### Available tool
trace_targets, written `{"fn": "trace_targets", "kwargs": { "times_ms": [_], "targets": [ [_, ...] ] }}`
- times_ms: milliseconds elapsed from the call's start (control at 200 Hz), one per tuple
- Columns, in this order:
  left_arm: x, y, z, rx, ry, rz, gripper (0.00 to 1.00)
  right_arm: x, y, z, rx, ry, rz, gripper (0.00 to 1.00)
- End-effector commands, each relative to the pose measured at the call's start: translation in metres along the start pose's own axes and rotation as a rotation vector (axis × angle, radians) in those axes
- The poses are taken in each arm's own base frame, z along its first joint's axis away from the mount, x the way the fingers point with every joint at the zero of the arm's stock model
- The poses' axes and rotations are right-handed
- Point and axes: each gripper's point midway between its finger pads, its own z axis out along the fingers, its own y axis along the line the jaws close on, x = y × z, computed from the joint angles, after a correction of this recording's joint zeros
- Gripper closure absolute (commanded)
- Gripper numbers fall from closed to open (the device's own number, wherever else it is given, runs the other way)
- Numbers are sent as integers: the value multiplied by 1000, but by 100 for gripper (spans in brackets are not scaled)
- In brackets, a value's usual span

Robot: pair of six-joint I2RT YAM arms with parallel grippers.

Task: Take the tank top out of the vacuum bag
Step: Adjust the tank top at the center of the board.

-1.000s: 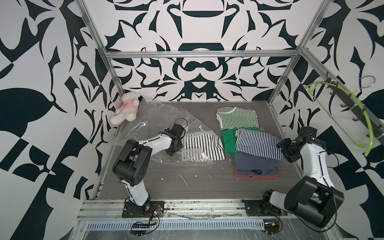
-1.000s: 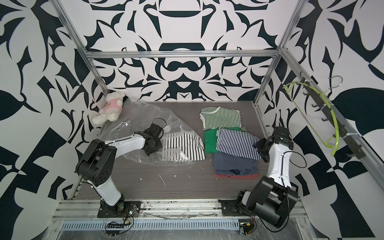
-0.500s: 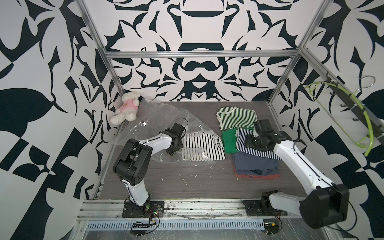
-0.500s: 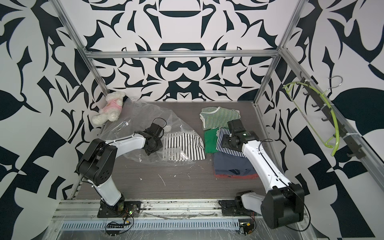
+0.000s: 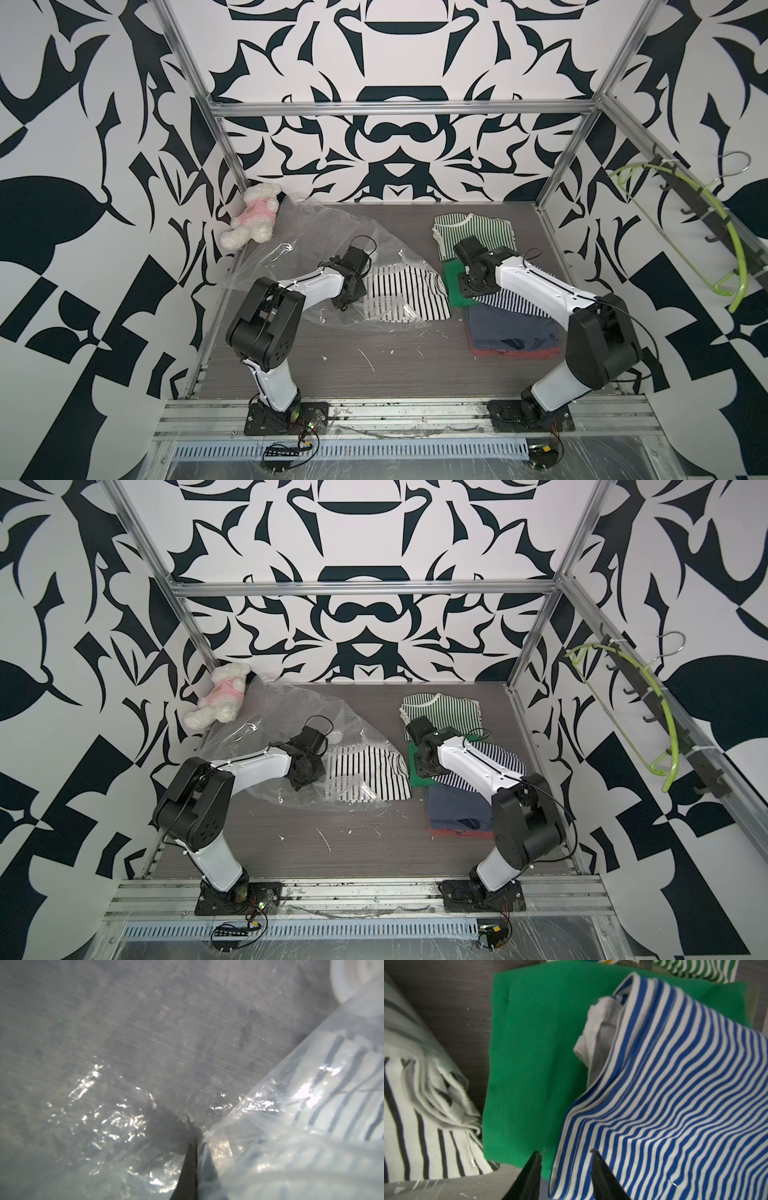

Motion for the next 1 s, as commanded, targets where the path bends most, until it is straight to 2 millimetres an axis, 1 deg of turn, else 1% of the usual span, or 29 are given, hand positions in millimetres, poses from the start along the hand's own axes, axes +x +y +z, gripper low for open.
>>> {"fn": "trace_targets", "kwargs": {
  "times_ms": [0, 125, 255, 295, 455, 495, 585, 630, 660, 720, 770, 895, 995],
  "targets": [
    [17, 14, 12, -48, 60, 4, 100, -14, -6, -9, 36, -38, -4, 64],
    [18, 14, 13, -47, 62, 2, 100, -8, -2, 2, 36, 4, -11, 65],
    [17, 14, 13, -48, 59, 4, 100, -4, 2, 6, 16, 27, -13, 65],
    [16, 14, 12, -47, 58, 5, 100, -3, 3, 6, 12, 31, -13, 67],
    [18, 15, 13, -52, 62, 6, 100, 8, 3, 1, -8, 70, -23, 86],
    [18, 16, 13, -53, 61, 6, 100, 12, 3, -1, -13, 82, -21, 87],
    [18, 16, 13, -49, 59, 4, 100, 20, 0, -6, -16, 96, -18, 86],
    [19, 16, 14, -48, 60, 2, 100, 24, -2, -8, -12, 108, -19, 85],
    [19, 15, 15, -47, 62, 2, 100, 26, -3, -8, -11, 114, -21, 81],
    [19, 14, 15, -44, 63, 3, 100, 29, -2, -8, -14, 132, -25, 70],
    [19, 14, 15, -43, 64, 1, 100, 30, -1, -8, -19, 139, -26, 67],
    [17, 13, 13, -39, 57, 1, 100, 28, 3, -5, -29, 143, -29, 67],
    [18, 15, 13, -44, 57, 3, 100, 27, 6, 1, -27, 167, -39, 71]
  ]
}}
